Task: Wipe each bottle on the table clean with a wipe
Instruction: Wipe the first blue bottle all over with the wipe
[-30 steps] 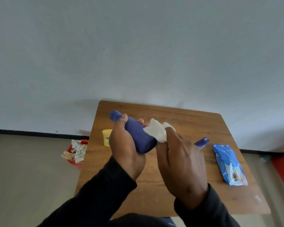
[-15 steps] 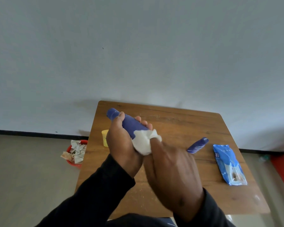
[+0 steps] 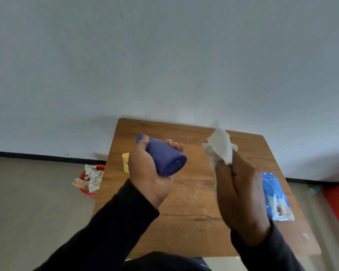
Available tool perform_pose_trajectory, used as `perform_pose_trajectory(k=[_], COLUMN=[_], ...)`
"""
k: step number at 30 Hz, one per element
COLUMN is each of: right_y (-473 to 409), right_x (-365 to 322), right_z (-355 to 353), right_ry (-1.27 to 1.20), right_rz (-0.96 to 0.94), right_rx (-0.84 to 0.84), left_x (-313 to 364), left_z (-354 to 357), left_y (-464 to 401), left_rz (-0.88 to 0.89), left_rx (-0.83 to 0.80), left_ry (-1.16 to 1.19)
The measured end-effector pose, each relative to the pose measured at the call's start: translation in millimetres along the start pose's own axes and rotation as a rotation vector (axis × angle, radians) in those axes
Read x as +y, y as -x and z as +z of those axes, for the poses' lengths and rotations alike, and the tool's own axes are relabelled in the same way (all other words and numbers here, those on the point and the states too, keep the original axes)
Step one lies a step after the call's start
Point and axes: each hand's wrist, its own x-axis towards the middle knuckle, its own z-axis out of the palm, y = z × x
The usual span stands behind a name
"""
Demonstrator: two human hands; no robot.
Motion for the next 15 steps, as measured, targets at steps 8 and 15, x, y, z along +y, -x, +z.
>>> perform_pose_trajectory(k=[8,15], right_y=[24.3,6.5], right_x=[-6.8,16.8], right_z=[16.9,-6.1], right_ry=[0.222,0.031], right_rz=[-0.233,-0.063], right_rx=[-0.249,-0.110], left_x=[0.2,-13.8], left_z=[1.1,-11.9], left_y=[-4.9,-9.3], left_rz=[-0.218,0.063], left_rx=[-0.057,-0.303], left_ry=[0.073,-0.412])
